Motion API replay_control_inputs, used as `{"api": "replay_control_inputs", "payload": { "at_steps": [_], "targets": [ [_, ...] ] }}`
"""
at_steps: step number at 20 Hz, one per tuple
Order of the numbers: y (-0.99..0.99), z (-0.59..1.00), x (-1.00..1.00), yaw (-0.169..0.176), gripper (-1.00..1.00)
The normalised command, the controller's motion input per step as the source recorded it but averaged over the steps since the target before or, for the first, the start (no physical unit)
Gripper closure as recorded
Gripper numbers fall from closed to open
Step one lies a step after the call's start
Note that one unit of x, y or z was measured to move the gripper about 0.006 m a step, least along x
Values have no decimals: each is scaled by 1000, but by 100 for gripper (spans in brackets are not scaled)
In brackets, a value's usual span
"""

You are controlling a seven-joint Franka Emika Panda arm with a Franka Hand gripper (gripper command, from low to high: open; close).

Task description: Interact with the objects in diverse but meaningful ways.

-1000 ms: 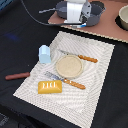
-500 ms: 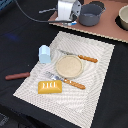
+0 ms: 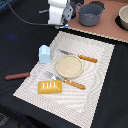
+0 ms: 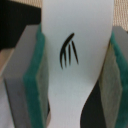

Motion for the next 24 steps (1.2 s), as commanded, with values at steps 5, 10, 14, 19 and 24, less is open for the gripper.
{"api": "replay_control_inputs", "payload": {
  "at_steps": [5, 10, 14, 19, 24],
  "targets": [
    [-153, -521, -938, -50, 100],
    [-129, -509, -907, -43, 100],
    [-16, 97, -216, -14, -100],
    [10, 462, 138, -15, -100],
    [-51, 630, 139, -7, -100]
  ]
}}
